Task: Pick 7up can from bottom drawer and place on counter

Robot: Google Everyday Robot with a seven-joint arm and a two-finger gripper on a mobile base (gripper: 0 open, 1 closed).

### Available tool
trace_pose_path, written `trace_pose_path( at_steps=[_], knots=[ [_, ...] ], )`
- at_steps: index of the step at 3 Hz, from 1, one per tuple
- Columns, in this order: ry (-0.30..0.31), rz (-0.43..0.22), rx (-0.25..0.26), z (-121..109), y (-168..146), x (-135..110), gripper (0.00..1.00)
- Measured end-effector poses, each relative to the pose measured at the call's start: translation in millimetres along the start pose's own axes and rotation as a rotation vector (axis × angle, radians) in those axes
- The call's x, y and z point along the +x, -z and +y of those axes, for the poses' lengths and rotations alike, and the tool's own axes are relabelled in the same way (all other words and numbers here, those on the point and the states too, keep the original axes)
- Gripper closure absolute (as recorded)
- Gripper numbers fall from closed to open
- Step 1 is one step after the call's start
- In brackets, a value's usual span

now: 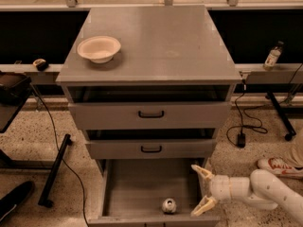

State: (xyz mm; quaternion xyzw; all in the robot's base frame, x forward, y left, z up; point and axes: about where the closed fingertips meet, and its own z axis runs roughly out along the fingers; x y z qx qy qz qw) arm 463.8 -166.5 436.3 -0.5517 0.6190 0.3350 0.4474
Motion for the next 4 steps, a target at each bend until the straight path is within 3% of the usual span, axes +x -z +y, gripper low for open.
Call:
trace_pose_path(
  at_steps=[1, 2, 3, 4],
  knots=[
    [-0.014, 0.01, 0.024, -3.0, -6.2, 10.4, 0.0],
    [-0.056, -0.004, -0.013, -4.5, -19.7, 20.9, 0.0],
    [-0.111, -0.024, -0.044, -9.6, -61.4, 56.2, 0.0],
    [-0.143, -0.028, -0.021, -8.4, -97.5, 98.7, 0.15]
  ],
)
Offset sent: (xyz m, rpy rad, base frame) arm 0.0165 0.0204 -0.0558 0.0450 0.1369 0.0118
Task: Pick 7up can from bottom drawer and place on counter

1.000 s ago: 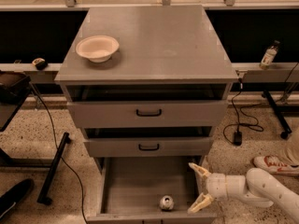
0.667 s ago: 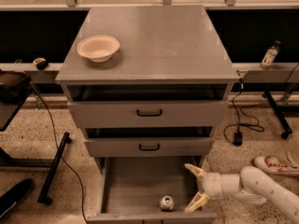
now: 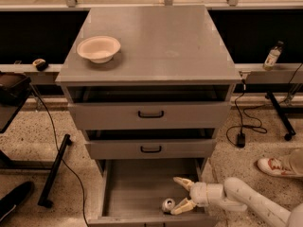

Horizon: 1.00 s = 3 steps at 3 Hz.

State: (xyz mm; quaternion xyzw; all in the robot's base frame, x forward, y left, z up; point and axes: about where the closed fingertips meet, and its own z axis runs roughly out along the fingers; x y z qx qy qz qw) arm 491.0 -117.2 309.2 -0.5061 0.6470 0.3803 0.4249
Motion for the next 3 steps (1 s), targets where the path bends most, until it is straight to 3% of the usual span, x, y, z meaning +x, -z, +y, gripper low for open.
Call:
trace_pose_path(
  at_steps=[1, 2, 3],
  knots=[
    [-0.001, -0.019, 0.036, -6.0, -11.1, 33.8, 0.12],
    [0.017, -0.03, 0.039, -8.5, -12.7, 58.4, 0.1],
    [0.046, 0.014, 0.025, -7.7, -27.6, 77.6, 0.2]
  ],
)
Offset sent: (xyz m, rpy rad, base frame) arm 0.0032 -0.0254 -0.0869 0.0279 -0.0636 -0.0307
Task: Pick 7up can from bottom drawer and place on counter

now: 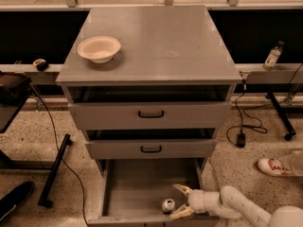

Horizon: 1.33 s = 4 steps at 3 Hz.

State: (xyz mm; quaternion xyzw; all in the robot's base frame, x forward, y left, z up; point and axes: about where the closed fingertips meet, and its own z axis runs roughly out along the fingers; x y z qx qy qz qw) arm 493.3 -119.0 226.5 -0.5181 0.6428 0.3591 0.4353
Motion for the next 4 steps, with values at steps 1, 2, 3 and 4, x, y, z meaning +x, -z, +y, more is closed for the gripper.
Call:
trace_pose_path(
  at_steps=[1, 2, 3, 4],
  knots=[
    [0.014, 0.022, -0.007, 1.4, -10.1, 6.5, 0.42],
    [0.034, 0.036, -0.043, 5.3, -23.2, 7.9, 0.44],
    [0.052, 0.047, -0.085, 10.7, -34.8, 7.7, 0.44],
    [0.058, 0.067, -0.116, 14.9, -42.4, 11.5, 0.44]
  ],
)
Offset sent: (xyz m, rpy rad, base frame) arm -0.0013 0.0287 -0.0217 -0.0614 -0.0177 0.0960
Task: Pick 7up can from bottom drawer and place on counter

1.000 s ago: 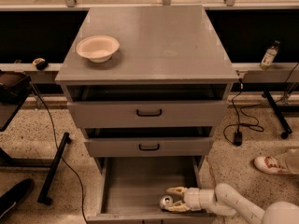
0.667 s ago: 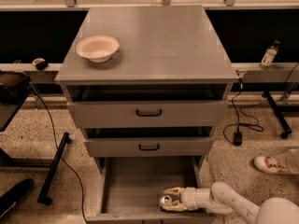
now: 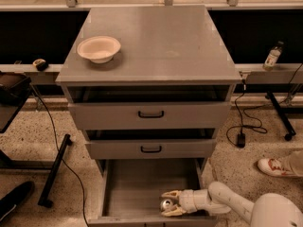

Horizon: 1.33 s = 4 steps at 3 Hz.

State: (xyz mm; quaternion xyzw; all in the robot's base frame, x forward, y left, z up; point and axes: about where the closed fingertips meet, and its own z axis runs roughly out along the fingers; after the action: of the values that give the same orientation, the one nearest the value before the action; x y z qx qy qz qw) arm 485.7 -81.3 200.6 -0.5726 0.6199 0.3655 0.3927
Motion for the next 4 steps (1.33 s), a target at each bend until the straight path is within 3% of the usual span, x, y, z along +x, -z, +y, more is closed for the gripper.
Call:
trace_pose_path(
  at_steps=[1, 2, 3, 4],
  knots=[
    [-0.002, 0.008, -0.019, 2.1, -5.0, 3.6, 0.59],
    [-0.01, -0.011, -0.016, 1.9, -4.6, 3.6, 0.82],
    [-0.02, -0.105, 0.021, -5.2, 16.7, -16.0, 1.0],
    [0.018, -0.224, 0.043, -0.6, 64.7, -63.8, 1.0]
  ],
)
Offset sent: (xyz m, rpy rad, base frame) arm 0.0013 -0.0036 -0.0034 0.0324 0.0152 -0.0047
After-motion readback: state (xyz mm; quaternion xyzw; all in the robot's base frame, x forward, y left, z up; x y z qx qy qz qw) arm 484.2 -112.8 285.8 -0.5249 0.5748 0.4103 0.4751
